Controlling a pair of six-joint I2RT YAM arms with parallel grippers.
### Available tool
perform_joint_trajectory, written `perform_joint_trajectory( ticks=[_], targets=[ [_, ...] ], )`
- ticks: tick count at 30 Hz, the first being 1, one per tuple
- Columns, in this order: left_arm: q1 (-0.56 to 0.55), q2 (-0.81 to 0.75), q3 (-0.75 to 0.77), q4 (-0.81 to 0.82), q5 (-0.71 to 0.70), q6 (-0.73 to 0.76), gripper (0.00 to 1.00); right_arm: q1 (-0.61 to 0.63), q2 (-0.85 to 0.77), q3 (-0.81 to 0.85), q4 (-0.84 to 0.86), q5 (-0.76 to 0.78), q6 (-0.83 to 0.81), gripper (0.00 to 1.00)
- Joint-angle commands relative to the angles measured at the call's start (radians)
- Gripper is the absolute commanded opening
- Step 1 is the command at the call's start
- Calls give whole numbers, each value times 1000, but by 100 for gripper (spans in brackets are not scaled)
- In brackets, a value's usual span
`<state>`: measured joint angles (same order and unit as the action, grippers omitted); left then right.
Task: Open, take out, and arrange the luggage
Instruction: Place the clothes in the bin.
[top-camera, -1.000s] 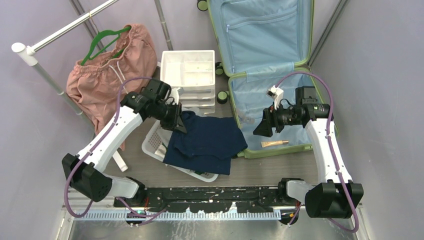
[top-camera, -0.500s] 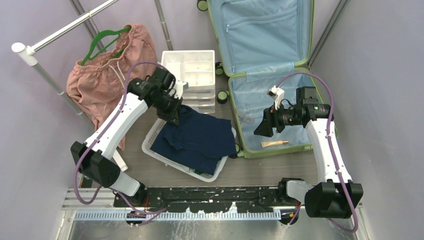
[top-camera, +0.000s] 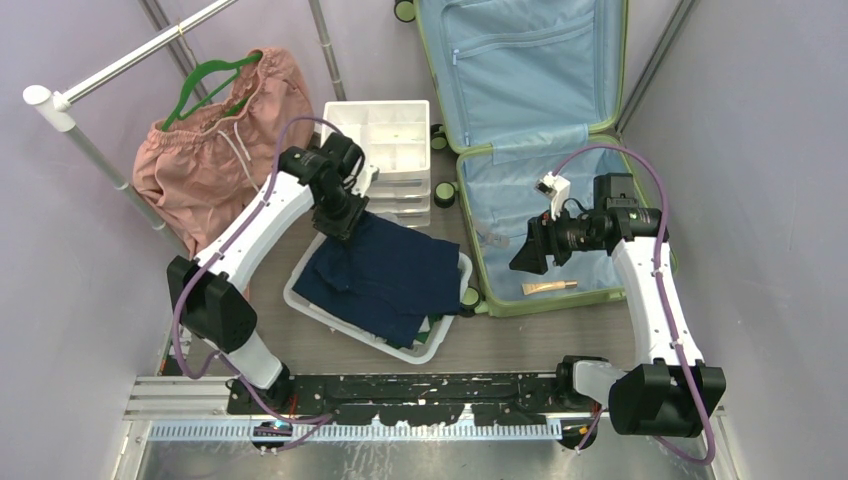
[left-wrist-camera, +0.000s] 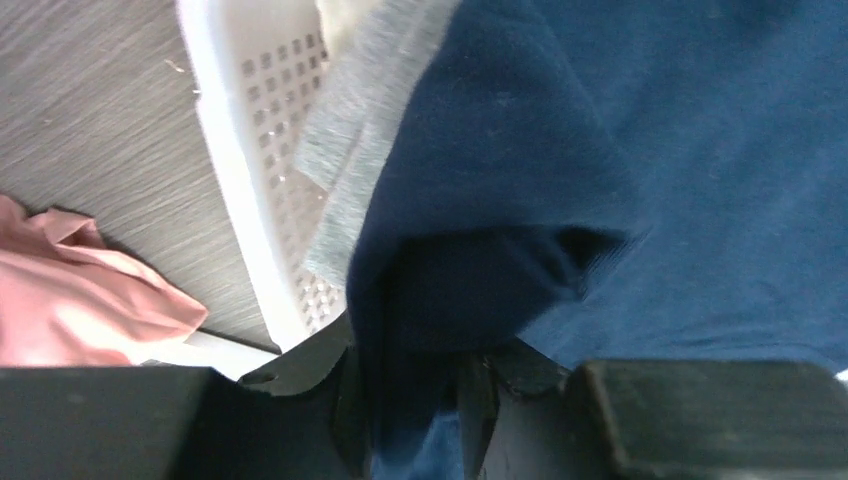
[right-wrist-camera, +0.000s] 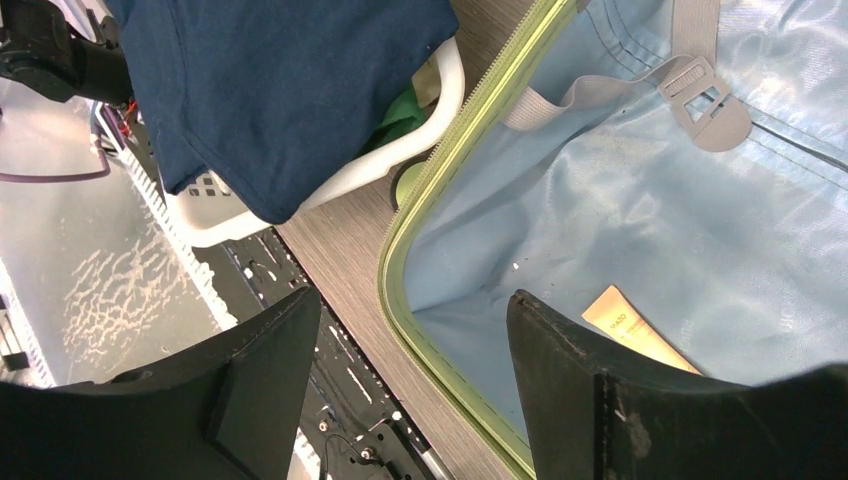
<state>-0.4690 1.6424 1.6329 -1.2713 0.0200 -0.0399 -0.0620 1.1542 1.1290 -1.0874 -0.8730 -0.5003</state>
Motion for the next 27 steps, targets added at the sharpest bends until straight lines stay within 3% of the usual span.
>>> perform_joint_trajectory(
  ticks=[1,5,7,8,11,17,21,27],
  targets=[
    [7,-17,2,84,-171,-17,41,-11,-3,26,-6,3,-24,74],
    [8,-95,-8,189,-376,-109,83,-23,-4,39,-26,17,-40,76],
    [9,-176,-19,265,-406,-147,98,-26,-1,54,-54,30,-59,76],
    [9,-221,-28,307,-399,-165,99,-27,2,64,-73,38,-73,76],
    [12,-361,-83,429,-249,-210,99,-27,19,104,-136,72,-109,77],
    [15,-609,-332,721,145,-436,87,-43,36,205,-215,133,-154,77],
    [15,-723,-513,886,244,-636,72,-73,60,264,-251,163,-178,78],
    [13,-743,-658,962,324,-748,60,-126,84,314,-256,227,-179,78]
  ],
)
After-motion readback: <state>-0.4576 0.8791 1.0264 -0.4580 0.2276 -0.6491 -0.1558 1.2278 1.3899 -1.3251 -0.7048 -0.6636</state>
